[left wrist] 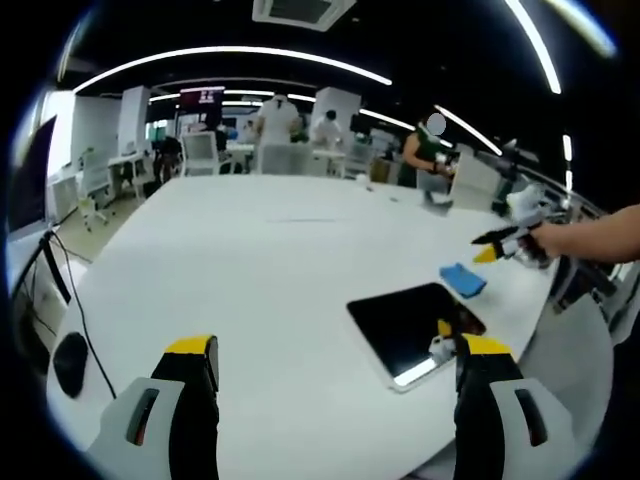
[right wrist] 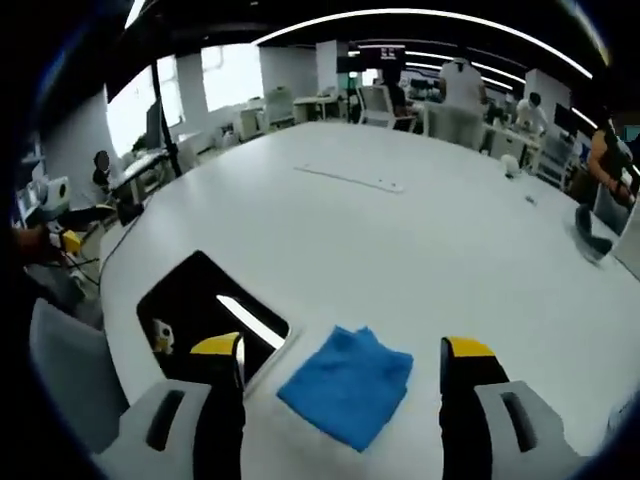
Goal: Wipe the mirror surface with the cleaning cloth until all visible marks leave the cleaned area.
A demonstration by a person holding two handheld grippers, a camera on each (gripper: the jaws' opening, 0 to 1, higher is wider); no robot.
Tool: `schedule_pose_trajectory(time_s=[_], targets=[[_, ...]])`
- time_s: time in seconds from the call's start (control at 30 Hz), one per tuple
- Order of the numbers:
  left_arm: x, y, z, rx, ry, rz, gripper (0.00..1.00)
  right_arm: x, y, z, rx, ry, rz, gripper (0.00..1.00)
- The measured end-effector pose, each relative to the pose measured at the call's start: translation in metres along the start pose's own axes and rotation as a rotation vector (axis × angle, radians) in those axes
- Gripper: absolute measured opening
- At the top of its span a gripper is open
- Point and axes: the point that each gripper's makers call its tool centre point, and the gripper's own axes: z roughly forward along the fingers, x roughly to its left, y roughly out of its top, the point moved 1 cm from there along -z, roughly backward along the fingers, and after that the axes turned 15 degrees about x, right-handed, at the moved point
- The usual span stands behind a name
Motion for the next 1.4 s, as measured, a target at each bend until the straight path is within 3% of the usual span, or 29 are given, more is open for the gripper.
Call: schedule_pose_trajectory(time_s=[0.07,0.27,0.7,0.9,1.0,1.07,1.13,1.4], targets=[[-0.001,0.0,0.0,-0.002,-0.004,0.004,0.99,0.0,-0.002,-0.009,-0.04,0.006,0.008,0.87],[-0.008,-0.005,-0.001,0.0,-0.014,0.008,0.99,0.009,-0.033,-0.026,-0.078,0.008,-0.009,0.94],[-0.019,-0.022,-0.003,-0.012,-0.011,0.036,0.99,0.028,-0.091,-0.044,-0.099,0.006,-0.023,1.0],[-0.025,-0.022,-0.004,-0.017,-0.031,0.037,0.99,0.039,-0.094,-0.053,-0.169,0.004,-0.058,1.0],[-0.027,-0.023,-0.005,-0.019,-0.033,0.044,0.99,0.044,-0.104,-0.049,-0.118,-0.001,-0.08,1.0],[-0.028,-0.024,-0.005,-0.025,-0.036,0.037,0.99,0.043,-0.106,-0.045,-0.122,-0.003,-0.078,1.0],[-0.029,-0.027,-0.004,-0.024,-0.035,0.035,0.99,0.042,-0.11,-0.043,-0.103,0.011,-0.037,1.0],[-0.036,-0.032,0.001,-0.011,-0.05,0.036,0.99,0.035,-0.105,-0.041,-0.114,-0.001,-0.032,1.0]])
